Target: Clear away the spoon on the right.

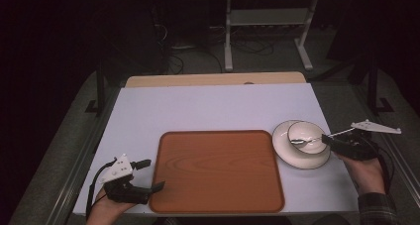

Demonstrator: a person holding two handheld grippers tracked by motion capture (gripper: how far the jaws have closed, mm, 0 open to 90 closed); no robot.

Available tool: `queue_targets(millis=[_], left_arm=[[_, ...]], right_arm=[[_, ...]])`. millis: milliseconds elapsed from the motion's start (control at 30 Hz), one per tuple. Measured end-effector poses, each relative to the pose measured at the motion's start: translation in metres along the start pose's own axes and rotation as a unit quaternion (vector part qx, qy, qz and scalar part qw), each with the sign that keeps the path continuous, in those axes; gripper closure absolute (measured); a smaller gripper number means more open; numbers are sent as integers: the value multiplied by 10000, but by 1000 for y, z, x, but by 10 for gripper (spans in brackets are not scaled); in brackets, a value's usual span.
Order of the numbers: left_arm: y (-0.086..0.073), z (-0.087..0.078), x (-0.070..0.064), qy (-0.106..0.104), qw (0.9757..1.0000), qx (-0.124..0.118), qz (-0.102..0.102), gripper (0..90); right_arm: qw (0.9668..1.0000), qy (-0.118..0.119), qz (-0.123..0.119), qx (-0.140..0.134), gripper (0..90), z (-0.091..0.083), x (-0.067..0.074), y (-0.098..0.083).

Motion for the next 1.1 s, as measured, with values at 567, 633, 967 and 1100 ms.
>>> queue_targets(millis=[567,633,967,1100], left_arm=[[0,0,0,20,10000,9,3,131],[0,0,0,21,10000,6,1,132],[0,0,0,21,10000,19,4,131],[0,0,0,28,10000,14,-1,132]], right_arm=[[9999,40,43,-126,567,3,-3,4],[9999,55,69,-125,558,4,-2,4],[9993,88,129,-349,651,11,-1,18],[9989,78,74,-463,708,11,1,24]])
Point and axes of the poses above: each handheld gripper's, and its own axes: z roughly forward along the jaws, y roughly out of its top, x roughly to its left, the point moved 7 cm from there along z, roughly forward along the jaws
